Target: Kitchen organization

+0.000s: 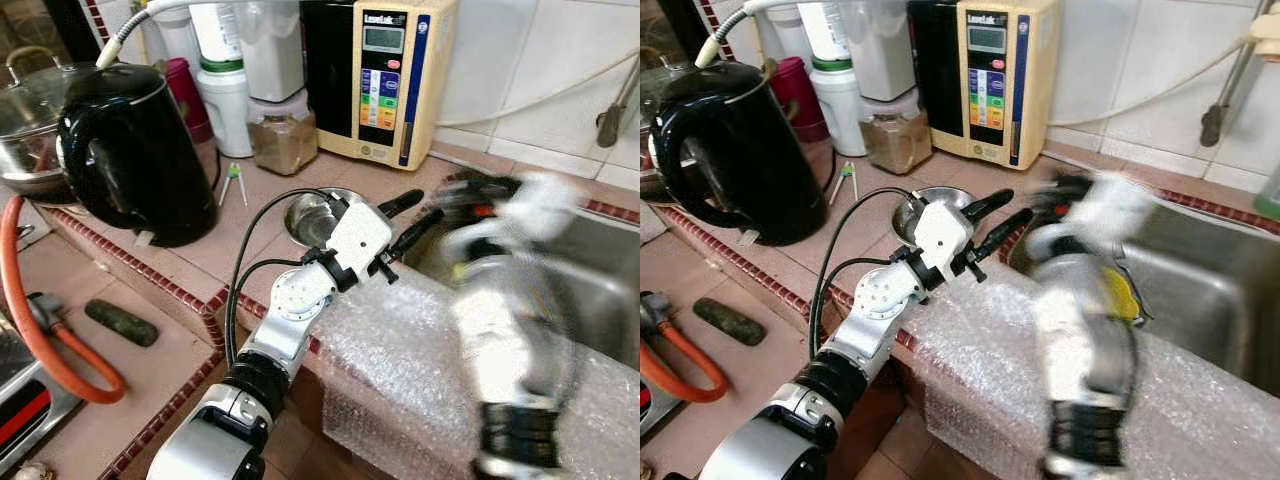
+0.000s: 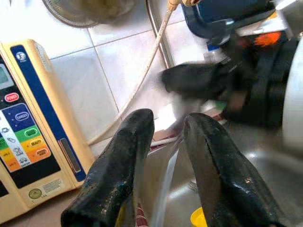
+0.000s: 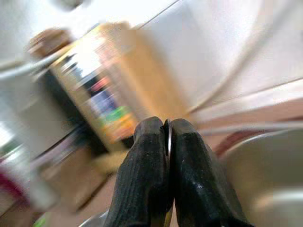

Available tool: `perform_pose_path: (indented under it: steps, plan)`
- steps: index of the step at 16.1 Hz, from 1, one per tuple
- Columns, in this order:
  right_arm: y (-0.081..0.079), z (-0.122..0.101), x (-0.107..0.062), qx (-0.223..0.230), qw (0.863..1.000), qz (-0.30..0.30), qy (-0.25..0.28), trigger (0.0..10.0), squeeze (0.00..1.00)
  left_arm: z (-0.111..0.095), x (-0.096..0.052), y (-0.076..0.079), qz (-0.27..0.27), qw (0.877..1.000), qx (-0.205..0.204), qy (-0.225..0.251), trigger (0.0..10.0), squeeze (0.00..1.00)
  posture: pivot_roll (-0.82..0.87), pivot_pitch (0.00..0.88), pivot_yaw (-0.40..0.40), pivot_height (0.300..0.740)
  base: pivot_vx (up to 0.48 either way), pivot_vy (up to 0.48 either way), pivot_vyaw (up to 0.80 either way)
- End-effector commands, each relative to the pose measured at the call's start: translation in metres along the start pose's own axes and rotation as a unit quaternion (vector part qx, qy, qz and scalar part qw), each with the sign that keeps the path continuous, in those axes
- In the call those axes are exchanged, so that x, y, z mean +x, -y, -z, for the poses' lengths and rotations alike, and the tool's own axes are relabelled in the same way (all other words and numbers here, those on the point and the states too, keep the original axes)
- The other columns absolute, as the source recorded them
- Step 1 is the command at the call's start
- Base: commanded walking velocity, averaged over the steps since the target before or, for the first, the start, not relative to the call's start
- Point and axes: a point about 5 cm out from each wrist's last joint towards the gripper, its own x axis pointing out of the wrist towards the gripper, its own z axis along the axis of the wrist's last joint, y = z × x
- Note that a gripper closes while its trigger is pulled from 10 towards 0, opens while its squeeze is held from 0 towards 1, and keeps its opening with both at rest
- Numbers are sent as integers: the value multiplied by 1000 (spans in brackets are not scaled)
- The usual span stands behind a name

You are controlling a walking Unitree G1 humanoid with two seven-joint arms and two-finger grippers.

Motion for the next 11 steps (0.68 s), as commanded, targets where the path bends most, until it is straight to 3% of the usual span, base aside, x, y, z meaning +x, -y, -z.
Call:
perform_pose_path:
  steps: [1, 8, 11]
  plan:
    - [-1, -5, 3, 10, 1000, 9, 15, 0, 0, 4, -3, 1, -1, 1000, -14, -5, 10000, 1000, -58, 0, 92, 740, 0, 0, 0]
    - [18, -16, 4, -22, 997, 51, 52, 0, 0, 12, -14, -6, -11, 1000, -5, -28, 10000, 1000, -54, 0, 91, 740, 0, 0, 0]
    - [34, -19, 1, -97, 988, 100, 66, 0, 0, 14, -15, -6, -12, 999, -5, -37, 10000, 1000, -54, 0, 96, 740, 0, 0, 0]
